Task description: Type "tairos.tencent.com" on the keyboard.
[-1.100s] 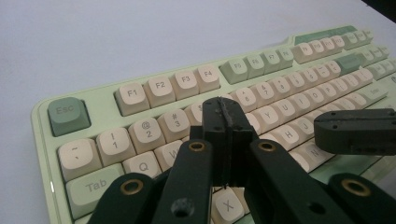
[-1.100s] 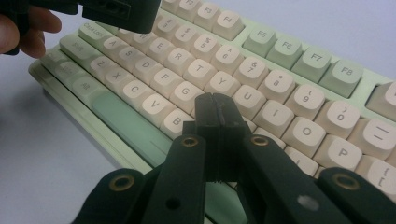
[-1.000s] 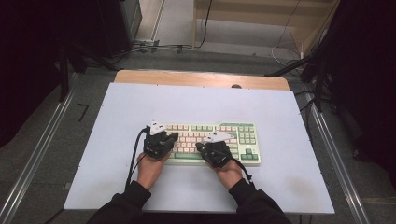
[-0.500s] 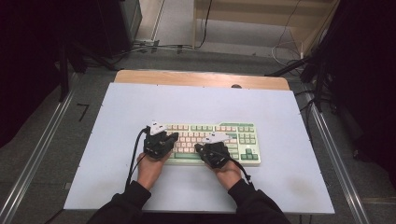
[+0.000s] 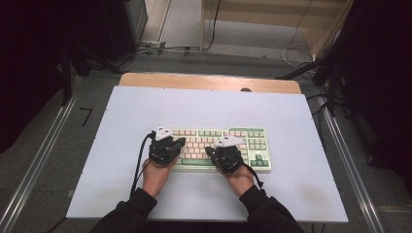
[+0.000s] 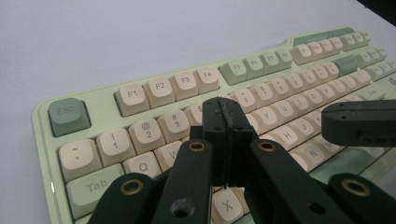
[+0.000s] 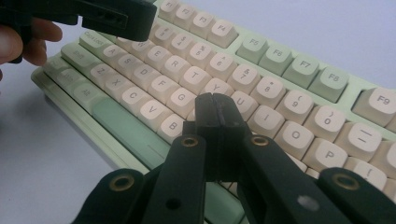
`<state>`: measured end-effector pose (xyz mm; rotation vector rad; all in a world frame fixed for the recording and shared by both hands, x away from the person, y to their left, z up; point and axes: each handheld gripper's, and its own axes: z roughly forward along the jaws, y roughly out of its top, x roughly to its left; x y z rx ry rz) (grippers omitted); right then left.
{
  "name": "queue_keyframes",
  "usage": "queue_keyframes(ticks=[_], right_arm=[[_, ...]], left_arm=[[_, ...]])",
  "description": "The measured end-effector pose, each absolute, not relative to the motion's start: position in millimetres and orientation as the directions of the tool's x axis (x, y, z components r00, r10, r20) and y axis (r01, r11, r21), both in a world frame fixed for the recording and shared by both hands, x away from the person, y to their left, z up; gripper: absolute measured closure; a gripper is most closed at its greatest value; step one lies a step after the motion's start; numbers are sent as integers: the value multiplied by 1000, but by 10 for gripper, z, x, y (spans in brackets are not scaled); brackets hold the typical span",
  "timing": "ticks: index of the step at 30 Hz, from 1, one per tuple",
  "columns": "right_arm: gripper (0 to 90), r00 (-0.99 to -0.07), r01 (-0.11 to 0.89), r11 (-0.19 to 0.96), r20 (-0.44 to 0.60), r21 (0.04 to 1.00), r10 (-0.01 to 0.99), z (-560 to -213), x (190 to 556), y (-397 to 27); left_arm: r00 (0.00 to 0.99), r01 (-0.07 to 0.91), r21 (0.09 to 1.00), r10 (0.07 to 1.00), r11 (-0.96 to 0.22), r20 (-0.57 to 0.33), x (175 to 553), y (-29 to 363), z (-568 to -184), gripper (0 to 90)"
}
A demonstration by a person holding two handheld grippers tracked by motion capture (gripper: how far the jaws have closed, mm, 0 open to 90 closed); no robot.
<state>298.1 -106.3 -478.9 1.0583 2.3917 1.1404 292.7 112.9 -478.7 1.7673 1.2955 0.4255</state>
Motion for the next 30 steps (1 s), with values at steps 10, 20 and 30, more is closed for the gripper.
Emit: queue_keyframes(ticks=[10,20,30], right_arm=[[871,-676,505,404,58,763,735,-4764,2999,-1119],[871,-674,504,400,59,766,736,-4758,3000,-1136],[871,-666,510,395,60,765,744,-4761,3011,-1156]], left_arm=[[410,593,801,886,-79,-216,2933,1080,-4796,900],[425,595,798,880,-96,-211,2955,961,-4829,900],[436,594,797,877,-110,-204,3012,827,-4863,900]])
